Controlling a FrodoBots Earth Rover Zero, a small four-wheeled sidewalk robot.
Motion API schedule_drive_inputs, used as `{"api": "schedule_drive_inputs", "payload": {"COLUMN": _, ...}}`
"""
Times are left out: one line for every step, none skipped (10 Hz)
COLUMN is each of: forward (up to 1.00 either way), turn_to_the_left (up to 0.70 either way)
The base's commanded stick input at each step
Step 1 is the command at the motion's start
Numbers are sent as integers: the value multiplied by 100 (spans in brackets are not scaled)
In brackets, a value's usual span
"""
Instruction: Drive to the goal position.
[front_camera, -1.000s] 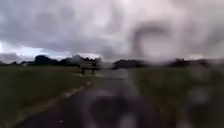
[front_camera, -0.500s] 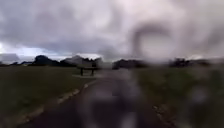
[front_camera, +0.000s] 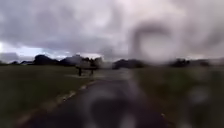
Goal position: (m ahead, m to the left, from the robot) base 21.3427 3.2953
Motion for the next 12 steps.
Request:
{"api": "schedule_drive_inputs", "payload": {"forward": 70, "turn_to_the_left": -14}}
{"api": "schedule_drive_inputs", "payload": {"forward": 70, "turn_to_the_left": -14}}
{"api": "schedule_drive_inputs", "payload": {"forward": 70, "turn_to_the_left": -14}}
{"api": "schedule_drive_inputs", "payload": {"forward": 70, "turn_to_the_left": -14}}
{"api": "schedule_drive_inputs", "payload": {"forward": 70, "turn_to_the_left": 0}}
{"api": "schedule_drive_inputs", "payload": {"forward": 70, "turn_to_the_left": 0}}
{"api": "schedule_drive_inputs", "payload": {"forward": 70, "turn_to_the_left": 0}}
{"api": "schedule_drive_inputs", "payload": {"forward": 70, "turn_to_the_left": 0}}
{"api": "schedule_drive_inputs", "payload": {"forward": 70, "turn_to_the_left": 0}}
{"api": "schedule_drive_inputs", "payload": {"forward": 70, "turn_to_the_left": 0}}
{"api": "schedule_drive_inputs", "payload": {"forward": 70, "turn_to_the_left": 0}}
{"api": "schedule_drive_inputs", "payload": {"forward": 70, "turn_to_the_left": 0}}
